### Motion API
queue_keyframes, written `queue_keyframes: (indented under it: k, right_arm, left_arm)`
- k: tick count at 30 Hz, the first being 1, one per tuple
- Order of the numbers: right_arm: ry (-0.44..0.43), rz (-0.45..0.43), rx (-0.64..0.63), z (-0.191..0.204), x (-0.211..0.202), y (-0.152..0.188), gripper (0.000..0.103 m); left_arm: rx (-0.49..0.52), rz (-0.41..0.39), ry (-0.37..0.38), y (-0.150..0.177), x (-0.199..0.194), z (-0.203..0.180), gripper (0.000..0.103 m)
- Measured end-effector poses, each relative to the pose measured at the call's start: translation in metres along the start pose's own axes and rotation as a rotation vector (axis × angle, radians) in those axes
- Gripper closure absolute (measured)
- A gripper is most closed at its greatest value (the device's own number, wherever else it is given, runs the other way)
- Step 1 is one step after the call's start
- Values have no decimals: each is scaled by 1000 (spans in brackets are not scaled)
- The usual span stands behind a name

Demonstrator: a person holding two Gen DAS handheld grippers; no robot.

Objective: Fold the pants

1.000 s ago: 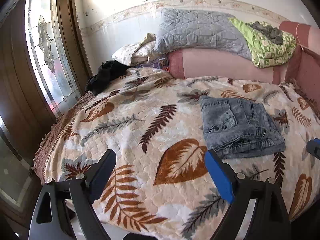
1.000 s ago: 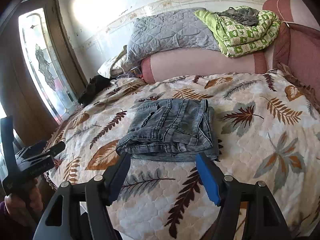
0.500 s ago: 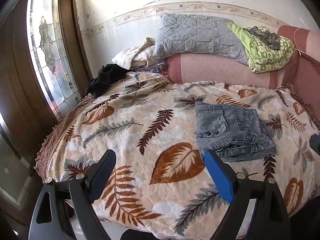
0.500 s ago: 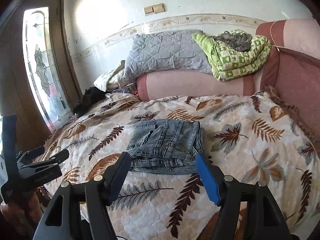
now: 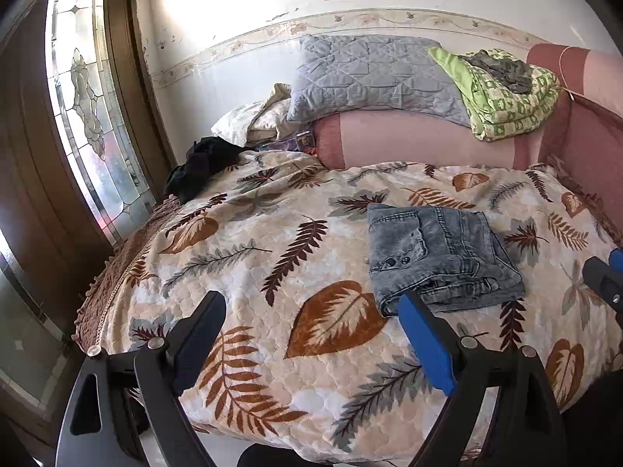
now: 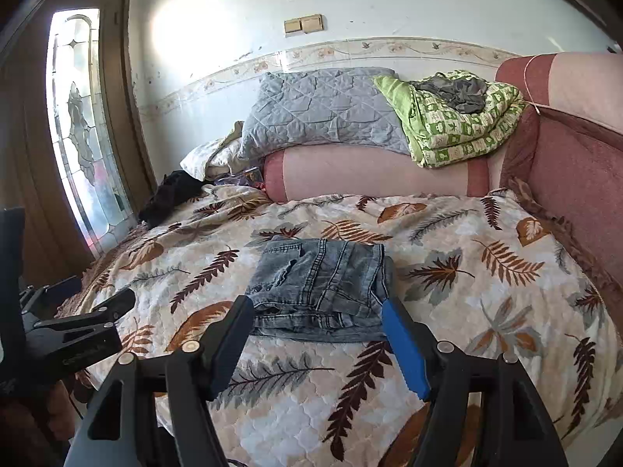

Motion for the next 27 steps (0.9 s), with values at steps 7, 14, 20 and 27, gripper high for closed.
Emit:
queue_keyframes:
  k: [7,14,20,27]
  right_arm:
    - [4,17,-1,-1,3,6,31]
    - [3,19,-7,1,4,8,31]
    - [0,16,-15,3,4,8,31]
    - [-3,21,-5,2,3,10,31]
  left_arm:
    - [-12,12,14,-2,-1,0,12]
    - [-16,18,22,-2,-1,1,12]
    - [-20,17,22,-2,-2,0,12]
    - [-52,13,40,-4,-7,5,12]
Point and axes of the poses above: each gripper's, at about its wrist camera, not at the fingertips, and x roughly the way its jaws point, z to its left, y to its underside, the point moved 3 cm from there along x, roughly the way its jaws point, and after that the axes turned 3 degrees about -x, right-handed, at the moved point
